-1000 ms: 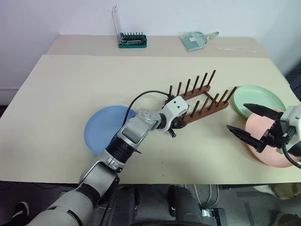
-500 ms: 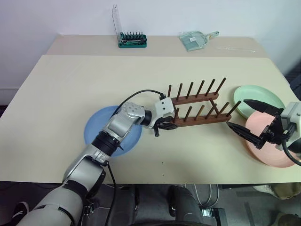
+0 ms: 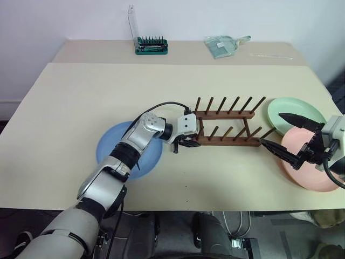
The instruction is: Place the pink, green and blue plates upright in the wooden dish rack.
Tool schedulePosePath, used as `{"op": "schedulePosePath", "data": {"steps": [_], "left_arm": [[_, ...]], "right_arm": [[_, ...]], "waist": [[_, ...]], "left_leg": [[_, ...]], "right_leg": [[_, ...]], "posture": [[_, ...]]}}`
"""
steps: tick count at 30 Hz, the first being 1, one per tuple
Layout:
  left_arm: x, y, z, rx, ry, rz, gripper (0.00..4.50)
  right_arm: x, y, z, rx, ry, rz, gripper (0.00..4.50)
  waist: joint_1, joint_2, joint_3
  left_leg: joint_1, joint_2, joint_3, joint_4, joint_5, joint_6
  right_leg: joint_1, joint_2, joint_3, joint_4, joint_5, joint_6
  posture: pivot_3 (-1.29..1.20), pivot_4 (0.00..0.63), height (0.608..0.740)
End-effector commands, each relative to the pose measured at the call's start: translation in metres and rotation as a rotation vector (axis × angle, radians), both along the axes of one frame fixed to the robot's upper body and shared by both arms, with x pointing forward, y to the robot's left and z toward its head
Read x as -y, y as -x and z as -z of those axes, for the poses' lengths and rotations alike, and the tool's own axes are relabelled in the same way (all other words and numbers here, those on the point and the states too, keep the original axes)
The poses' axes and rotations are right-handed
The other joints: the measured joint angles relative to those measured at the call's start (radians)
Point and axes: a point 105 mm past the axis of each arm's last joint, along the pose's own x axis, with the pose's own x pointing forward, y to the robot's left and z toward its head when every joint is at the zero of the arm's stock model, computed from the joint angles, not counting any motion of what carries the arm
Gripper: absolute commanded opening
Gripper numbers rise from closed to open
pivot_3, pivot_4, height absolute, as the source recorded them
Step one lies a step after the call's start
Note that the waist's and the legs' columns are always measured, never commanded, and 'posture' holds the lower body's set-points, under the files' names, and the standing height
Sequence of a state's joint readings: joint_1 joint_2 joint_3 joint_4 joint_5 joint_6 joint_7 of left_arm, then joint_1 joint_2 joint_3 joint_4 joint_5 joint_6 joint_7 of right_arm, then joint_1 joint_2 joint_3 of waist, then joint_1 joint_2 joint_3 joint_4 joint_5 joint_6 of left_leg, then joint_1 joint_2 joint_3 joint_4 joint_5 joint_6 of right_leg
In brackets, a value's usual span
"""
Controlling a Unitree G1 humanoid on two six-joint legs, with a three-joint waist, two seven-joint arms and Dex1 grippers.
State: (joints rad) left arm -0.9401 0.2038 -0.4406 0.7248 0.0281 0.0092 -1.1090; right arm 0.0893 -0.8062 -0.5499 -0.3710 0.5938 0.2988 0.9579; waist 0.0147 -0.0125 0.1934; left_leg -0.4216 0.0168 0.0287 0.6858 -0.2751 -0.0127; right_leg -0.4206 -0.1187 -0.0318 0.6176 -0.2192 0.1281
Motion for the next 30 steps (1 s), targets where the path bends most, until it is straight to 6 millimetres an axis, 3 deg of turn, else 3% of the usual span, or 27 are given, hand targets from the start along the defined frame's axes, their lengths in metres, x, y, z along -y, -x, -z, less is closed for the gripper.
{"op": "schedulePosePath", "data": {"steps": [1, 6, 8, 9, 16, 19, 23, 25, 26, 28, 30], "left_arm": [[0.001, -0.007, -0.013, 0.051, 0.02, -0.014, 0.79], [-0.001, -0.01, -0.014, 0.027, 0.025, -0.038, 3.13], [-0.003, -0.013, -0.022, 0.021, 0.049, -0.065, 4.13], [-0.004, -0.014, -0.028, 0.013, 0.068, -0.071, 4.43], [-0.025, -0.002, -0.102, -0.059, 0.268, -0.061, 4.43], [-0.041, 0.009, -0.134, -0.127, 0.373, -0.049, 3.64], [-0.05, 0.037, -0.171, -0.303, 0.554, 0.066, 1.61], [-0.043, 0.047, -0.162, -0.361, 0.516, 0.086, 0.54], [-0.036, 0.05, -0.148, -0.343, 0.45, 0.087, 0.03], [-0.024, 0.058, -0.128, -0.344, 0.369, 0.108, 0.01], [-0.009, 0.071, -0.1, -0.327, 0.256, 0.152, 0.01]], "right_arm": [[-0.006, 0.001, -0.01, 0.037, 0.019, -0.021, 4.5], [-0.006, 0.001, -0.01, 0.037, 0.019, -0.023, 4.5], [-0.007, 0.0, -0.009, 0.031, 0.015, -0.026, 4.5], [-0.007, 0.0, -0.009, 0.029, 0.015, -0.029, 4.5], [-0.013, -0.001, -0.01, 0.007, -0.068, -0.058, 4.5], [-0.016, 0.001, -0.012, -0.029, -0.128, -0.099, 3.73], [-0.02, 0.005, -0.01, -0.071, -0.146, -0.159, 1.67], [-0.02, 0.005, 0.006, -0.138, -0.075, -0.165, 0.61], [-0.018, 0.002, 0.022, -0.18, 0.023, -0.142, 0.11], [-0.014, -0.001, 0.045, -0.228, 0.167, -0.117, 0.04], [-0.013, -0.009, 0.055, -0.222, 0.23, -0.097, 0.04]], "waist": [[0.0, 0.0, 0.0], [0.001, 0.0, 0.0], [0.001, 0.0, 0.0], [0.001, 0.0, 0.0], [-0.002, 0.0, 0.0], [-0.002, 0.0, 0.0], [-0.001, 0.0, 0.0], [0.001, 0.0, 0.0], [0.002, 0.0, 0.0], [0.001, 0.0, 0.0], [-0.002, 0.0, 0.0]], "left_leg": [[0.0, 0.0, 0.0, 0.0, 0.0, 0.0], [0.0, 0.0, 0.0, 0.0, 0.0, 0.0], [0.0, 0.0, 0.0, 0.0, 0.0, 0.0], [0.0, 0.0, 0.0, 0.0, 0.0, 0.0], [0.0, 0.0, 0.0, 0.0, 0.0, 0.0], [0.0, 0.0, 0.0, 0.0, 0.0, 0.0], [0.0, 0.0, -0.001, 0.0, 0.0, 0.0], [0.0, 0.0, -0.001, 0.0, 0.0, 0.0], [0.0, 0.0, -0.001, 0.0, 0.0, 0.0], [0.002, 0.0, -0.001, 0.001, 0.0, 0.0], [0.006, 0.0, -0.001, 0.0, 0.0, 0.0]], "right_leg": [[0.0, 0.0, 0.0, 0.0, 0.0, 0.0], [0.0, 0.0, 0.0, 0.0, 0.0, 0.0], [0.0, 0.0, 0.0, 0.0, 0.0, 0.0], [0.0, 0.0, 0.0, 0.0, 0.0, 0.0], [0.0, 0.0, 0.0, 0.0, 0.0, 0.0], [0.0, 0.0, 0.0, 0.0, 0.0, 0.0], [0.0, 0.0, 0.0, 0.001, 0.0, 0.0], [0.0, 0.0, 0.0, 0.001, 0.0, 0.0], [0.001, 0.0, 0.0, 0.0, 0.0, 0.0], [0.003, 0.0, 0.0, -0.001, 0.0, 0.0], [0.007, 0.0, 0.0, -0.001, 0.0, 0.0]], "posture": [[0.0, 0.15, 0.724], [0.0, 0.15, 0.724], [0.0, 0.15, 0.724], [0.0, 0.15, 0.724], [0.0, 0.15, 0.724], [0.0, 0.15, 0.724], [0.0, 0.15, 0.724], [0.0, 0.15, 0.724], [0.0, 0.15, 0.724], [0.0, 0.15, 0.724], [0.0, 0.15, 0.724]]}}
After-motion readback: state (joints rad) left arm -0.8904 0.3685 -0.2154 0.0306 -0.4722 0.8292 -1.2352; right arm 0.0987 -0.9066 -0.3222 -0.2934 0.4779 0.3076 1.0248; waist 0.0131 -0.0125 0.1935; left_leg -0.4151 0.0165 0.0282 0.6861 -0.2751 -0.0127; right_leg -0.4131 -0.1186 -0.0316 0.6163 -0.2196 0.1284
